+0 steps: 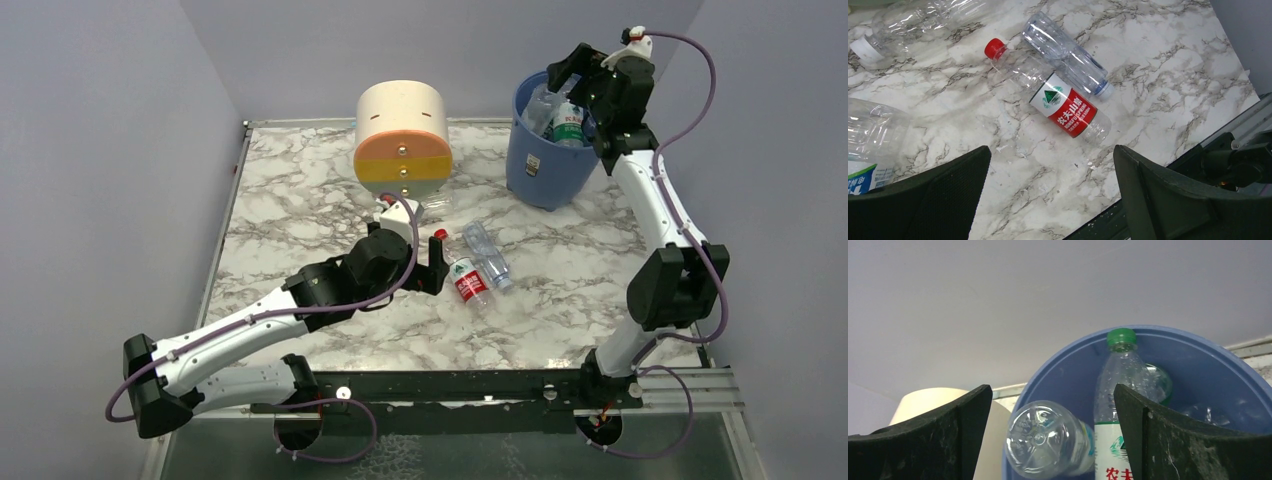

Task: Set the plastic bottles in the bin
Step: Place the plastic bottle in the trash bin, then pick up the plastic bottle at the center of the board.

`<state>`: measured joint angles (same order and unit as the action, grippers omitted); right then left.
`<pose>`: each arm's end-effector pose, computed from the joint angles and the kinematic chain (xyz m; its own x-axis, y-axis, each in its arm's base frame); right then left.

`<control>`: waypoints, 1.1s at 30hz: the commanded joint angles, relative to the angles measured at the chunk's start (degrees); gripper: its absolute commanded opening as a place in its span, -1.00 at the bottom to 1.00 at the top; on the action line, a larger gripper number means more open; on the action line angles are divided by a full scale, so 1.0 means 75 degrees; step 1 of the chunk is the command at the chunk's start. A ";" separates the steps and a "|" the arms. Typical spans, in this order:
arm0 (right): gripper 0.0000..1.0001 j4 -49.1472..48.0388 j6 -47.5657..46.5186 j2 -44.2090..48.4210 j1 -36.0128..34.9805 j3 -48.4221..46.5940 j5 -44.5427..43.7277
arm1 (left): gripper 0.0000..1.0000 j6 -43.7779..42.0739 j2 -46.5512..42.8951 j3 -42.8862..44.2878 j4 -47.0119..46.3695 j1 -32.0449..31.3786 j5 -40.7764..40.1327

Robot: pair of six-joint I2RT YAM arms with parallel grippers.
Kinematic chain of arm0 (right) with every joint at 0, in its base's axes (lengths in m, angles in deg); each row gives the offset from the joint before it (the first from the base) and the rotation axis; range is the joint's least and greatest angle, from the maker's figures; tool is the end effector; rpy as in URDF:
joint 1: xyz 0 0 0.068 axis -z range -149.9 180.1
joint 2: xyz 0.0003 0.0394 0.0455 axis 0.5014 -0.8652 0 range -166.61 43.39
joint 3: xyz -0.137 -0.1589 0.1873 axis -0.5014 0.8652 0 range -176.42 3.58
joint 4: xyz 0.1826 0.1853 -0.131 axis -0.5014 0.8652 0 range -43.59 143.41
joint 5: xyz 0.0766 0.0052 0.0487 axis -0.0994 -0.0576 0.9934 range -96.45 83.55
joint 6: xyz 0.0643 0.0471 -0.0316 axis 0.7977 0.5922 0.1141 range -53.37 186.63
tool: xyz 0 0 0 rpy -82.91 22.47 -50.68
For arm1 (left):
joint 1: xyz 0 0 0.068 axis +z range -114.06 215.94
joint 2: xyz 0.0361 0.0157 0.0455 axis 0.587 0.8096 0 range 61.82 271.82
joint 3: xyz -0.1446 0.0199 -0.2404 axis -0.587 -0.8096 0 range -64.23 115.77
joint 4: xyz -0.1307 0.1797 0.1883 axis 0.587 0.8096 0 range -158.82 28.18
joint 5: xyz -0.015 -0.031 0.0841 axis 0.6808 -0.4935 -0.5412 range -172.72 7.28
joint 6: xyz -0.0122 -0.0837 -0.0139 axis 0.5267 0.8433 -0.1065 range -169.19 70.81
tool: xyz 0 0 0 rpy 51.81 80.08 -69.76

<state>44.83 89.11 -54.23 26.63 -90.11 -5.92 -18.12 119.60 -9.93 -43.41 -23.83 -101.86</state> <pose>0.4847 0.0301 0.4185 -0.0644 0.3792 -0.9231 -0.0488 0.9227 0.3824 0.1631 -0.2308 0.3170 -0.5550 -0.0160 -0.8317 0.4499 0.8352 -0.3163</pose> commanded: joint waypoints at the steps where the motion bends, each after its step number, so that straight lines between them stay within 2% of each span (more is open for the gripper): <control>1: 0.89 -0.0113 -0.0249 0.0706 -0.0151 -0.0099 0.0371 | 0.98 0.0042 0.0174 0.0019 -0.0263 -0.0047 0.0069; 8: 0.89 0.0434 -0.0273 0.1531 -0.0325 0.0127 0.0332 | 0.98 0.0102 0.0622 0.0140 -0.0249 -0.0046 0.0118; 18: 0.83 0.1061 -0.0019 0.2562 -0.0571 0.1002 0.1202 | 0.98 0.0340 0.1688 0.0410 -0.0265 0.0131 0.0357; 33: 0.79 0.1306 -0.0003 0.3182 -0.0874 0.2495 0.1733 | 0.98 0.0720 0.3278 0.0297 -0.1664 0.0701 0.1562</control>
<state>53.59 89.26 -32.49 20.34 -72.74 4.95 -14.23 142.11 -8.77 -50.71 -19.02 -93.99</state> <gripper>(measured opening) 0.894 0.989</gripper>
